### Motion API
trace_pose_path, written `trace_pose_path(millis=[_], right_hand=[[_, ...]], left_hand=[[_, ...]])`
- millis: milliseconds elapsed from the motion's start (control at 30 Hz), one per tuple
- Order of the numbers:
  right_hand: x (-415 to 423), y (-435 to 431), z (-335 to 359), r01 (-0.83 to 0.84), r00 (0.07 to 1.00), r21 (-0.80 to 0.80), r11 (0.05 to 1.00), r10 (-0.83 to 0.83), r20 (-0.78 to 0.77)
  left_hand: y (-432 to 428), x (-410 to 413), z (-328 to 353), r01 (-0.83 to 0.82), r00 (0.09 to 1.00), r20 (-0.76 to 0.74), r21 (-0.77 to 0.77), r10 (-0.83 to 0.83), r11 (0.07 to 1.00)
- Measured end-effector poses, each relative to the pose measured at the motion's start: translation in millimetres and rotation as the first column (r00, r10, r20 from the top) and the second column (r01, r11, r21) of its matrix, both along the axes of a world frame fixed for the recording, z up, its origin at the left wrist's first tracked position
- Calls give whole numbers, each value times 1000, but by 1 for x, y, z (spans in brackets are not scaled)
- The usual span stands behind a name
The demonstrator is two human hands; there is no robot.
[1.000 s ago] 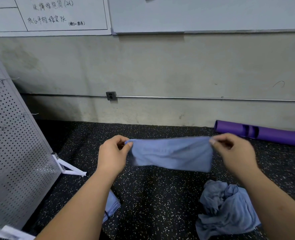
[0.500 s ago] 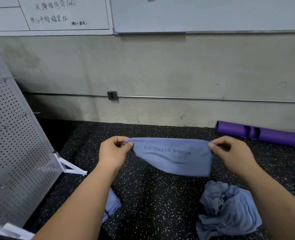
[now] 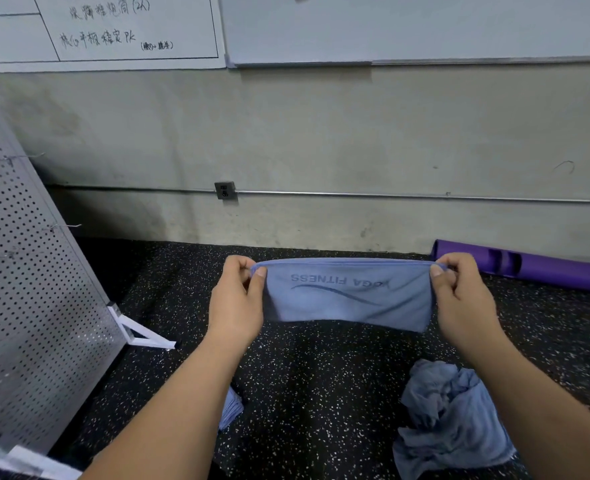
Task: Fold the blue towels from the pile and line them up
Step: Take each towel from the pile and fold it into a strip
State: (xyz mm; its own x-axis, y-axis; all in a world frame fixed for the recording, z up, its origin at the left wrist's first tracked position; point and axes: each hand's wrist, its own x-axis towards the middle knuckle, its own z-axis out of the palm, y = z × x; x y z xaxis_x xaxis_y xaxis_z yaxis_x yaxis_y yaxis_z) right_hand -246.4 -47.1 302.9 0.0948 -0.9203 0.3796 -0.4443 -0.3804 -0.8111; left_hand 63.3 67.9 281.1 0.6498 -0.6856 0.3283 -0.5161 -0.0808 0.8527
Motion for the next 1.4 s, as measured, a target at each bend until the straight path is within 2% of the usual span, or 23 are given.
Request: trace_pose_path(millis=[133,267,367,433,500,533,567,633,667,700,767,867,967,1033,1133,1200,1300,1400], right_hand=[[11,8,5,64,992,-20,998,-61,113],[18,8,-1,92,991,-14,996,-90,103],[18,5,0,166,975,-14,986,-162,150],[22,5,-3,176,961,42,984,-181,211],[26,4,-6,49,912,255,966,-147,382],[27,4,-7,-89,875,406,910,-123,469],[26,5,-8,-238,846,530,814,-94,524],[23,6,-11,-424,836,615,665,25,548],[22,4,-15,-445,837,612,654,60,544],[23,3,-18,-436,837,593,677,63,543],[24,1,-21,-335,858,508,793,34,513],[25,1,-21,-109,965,248,963,43,257],[25,5,-16,33,999,63,997,-35,28],[23,1,-15,87,996,25,996,-87,-12],[19,-9,-20,106,994,76,991,-108,25],[21,-12,-25,50,989,184,982,-75,131],[20,-9,-24,-73,969,345,936,-15,245],[13,-12,-24,-95,980,431,897,8,201]], left_hand=[[0,-11,6,-61,998,3,-89,61,994],[0,-22,9,-107,994,-27,-88,105,990],[3,-24,13,-157,987,4,-104,158,982],[2,-22,12,-171,985,-3,-100,171,980],[-2,-15,5,-176,983,-63,-77,171,981],[-4,-10,0,-178,978,-120,-62,169,982],[-6,-6,-4,-183,967,-188,-45,171,982],[-8,3,-12,-196,941,-282,-2,187,981],[-8,5,-13,-196,936,-295,21,193,980],[-6,6,-13,-192,935,-297,34,194,981],[-3,6,-9,-184,951,-248,30,186,982],[2,-3,0,-169,984,-47,15,169,986],[4,-10,7,-192,981,21,-35,193,981],[4,-7,9,-205,978,26,-72,208,976],[3,-1,7,-194,980,21,-81,196,978],[0,2,1,-169,986,-22,-41,168,985],[-6,7,-11,-94,967,-232,56,105,994],[-6,9,-17,84,871,-491,169,10,982]])
